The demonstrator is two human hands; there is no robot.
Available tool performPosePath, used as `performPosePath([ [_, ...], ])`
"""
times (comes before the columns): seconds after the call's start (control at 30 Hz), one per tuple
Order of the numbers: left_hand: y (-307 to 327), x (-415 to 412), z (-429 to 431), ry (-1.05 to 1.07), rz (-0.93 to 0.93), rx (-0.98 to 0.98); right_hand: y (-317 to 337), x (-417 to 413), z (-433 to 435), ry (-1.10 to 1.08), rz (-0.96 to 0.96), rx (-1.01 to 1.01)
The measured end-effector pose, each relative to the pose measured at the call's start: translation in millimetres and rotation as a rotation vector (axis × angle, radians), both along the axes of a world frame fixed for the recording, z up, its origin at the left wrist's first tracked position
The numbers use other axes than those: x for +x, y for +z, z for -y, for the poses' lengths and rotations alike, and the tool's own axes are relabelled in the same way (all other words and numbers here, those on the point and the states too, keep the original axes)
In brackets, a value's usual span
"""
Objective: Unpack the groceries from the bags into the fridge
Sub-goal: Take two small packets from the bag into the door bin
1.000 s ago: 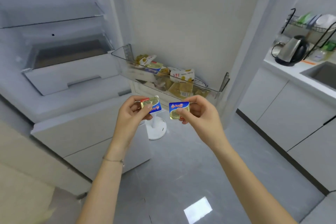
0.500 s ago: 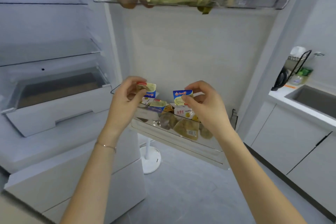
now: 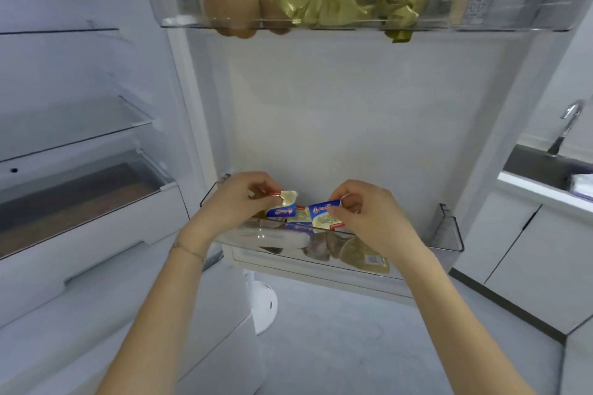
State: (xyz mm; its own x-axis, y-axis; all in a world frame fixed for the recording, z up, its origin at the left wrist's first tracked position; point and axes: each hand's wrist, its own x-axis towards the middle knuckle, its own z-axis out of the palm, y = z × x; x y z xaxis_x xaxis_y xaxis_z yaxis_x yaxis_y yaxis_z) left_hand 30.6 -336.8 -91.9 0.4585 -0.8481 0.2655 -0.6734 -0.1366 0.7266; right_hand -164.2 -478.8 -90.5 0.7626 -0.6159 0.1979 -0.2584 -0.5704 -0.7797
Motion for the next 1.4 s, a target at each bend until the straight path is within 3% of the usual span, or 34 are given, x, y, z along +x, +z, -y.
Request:
performPosePath([
  [0.4,1,10,8,-0.050,0.105,0.046,-4,-16,-2,-0.201,-0.036,0.003],
  [0.67,3,-4,20,-0.174,0.124,0.041,-7,-19,-8,-0.217,-0.175,-0.142],
  [0.93,3,-27,27,-0.110,0.212,0.010,-4,-62,-19,-0.331,0.103,-0.296],
  [1.1,1,-55,32,0.029,0.267,-0.085,-2,-106,-11,-0.330,0.160,-0.339],
  [1.4,-1,-172,80,-0.011,0.398,-0.371,-13,-216,33,-0.418,0.065,-0.407],
])
